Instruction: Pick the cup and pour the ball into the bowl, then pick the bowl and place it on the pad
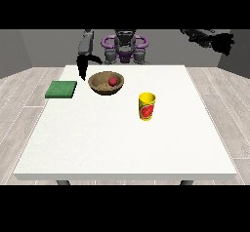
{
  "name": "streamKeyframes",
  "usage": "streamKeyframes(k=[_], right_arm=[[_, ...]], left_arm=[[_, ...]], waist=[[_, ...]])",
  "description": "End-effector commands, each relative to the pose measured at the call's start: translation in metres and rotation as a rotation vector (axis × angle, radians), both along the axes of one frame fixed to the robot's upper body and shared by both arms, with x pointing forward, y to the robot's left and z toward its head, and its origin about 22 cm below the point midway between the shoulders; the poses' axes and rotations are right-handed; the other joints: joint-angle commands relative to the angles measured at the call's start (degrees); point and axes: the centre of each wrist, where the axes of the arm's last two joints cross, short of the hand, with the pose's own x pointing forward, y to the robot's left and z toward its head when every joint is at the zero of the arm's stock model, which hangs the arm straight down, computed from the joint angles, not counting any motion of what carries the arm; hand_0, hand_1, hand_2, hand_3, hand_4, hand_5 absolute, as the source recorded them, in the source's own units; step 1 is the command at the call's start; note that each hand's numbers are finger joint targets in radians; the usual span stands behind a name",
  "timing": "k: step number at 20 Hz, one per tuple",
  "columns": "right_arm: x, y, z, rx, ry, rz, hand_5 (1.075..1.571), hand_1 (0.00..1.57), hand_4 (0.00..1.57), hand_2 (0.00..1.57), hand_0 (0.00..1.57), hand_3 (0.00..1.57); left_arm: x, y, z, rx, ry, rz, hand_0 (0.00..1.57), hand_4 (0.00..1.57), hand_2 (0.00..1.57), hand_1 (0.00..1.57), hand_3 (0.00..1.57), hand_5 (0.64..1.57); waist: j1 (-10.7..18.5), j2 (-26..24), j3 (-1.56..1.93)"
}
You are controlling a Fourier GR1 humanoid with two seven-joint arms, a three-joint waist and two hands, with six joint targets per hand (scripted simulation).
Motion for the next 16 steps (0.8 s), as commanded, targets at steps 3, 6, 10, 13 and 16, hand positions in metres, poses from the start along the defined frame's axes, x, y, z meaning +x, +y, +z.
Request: streamKeyframes(k=[3, 6, 10, 13, 16], right_arm=[[0.021, -0.02, -0.034, 0.045, 0.033, -0.007, 1.571, 0.0, 0.3, 0.0, 0.0, 0.0], [0.029, -0.009, -0.05, 0.056, 0.074, -0.007, 1.57, 0.0, 0.29, 0.0, 0.0, 0.0], [0.043, -0.005, -0.057, 0.089, 0.148, -0.021, 1.57, 0.0, 0.37, 0.0, 0.0, 0.0], [0.054, -0.019, -0.056, 0.118, 0.121, -0.042, 1.57, 0.0, 0.41, 0.0, 0.0, 0.0], [0.063, -0.029, -0.057, 0.109, 0.134, -0.041, 1.571, 0.0, 0.4, 0.0, 0.0, 0.0]], left_arm=[[-0.013, 0.014, 0.055, 0.043, -0.03, 0.004, 0.0, 0.0, 0.0, 0.0, 0.0, 1.543], [-0.015, 0.013, 0.069, 0.031, -0.051, 0.018, 0.0, 0.0, 0.0, 0.0, 0.0, 1.545], [-0.017, 0.003, 0.095, 0.021, -0.033, 0.006, 0.0, 0.0, 0.0, 0.0, 0.0, 1.536], [-0.032, 0.016, 0.121, 0.043, -0.085, -0.019, 0.0, 0.0, 0.0, 0.0, 0.0, 1.538], [-0.026, -0.003, 0.117, 0.03, -0.079, -0.006, 0.0, 0.0, 0.0, 0.0, 0.0, 1.537]], waist=[[0.0, 1.3, -0.01], [0.4, 1.1, -0.02], [0.1, -0.6, -0.02], [1.9, 2.0, -0.01], [1.8, 1.7, 0.0]])
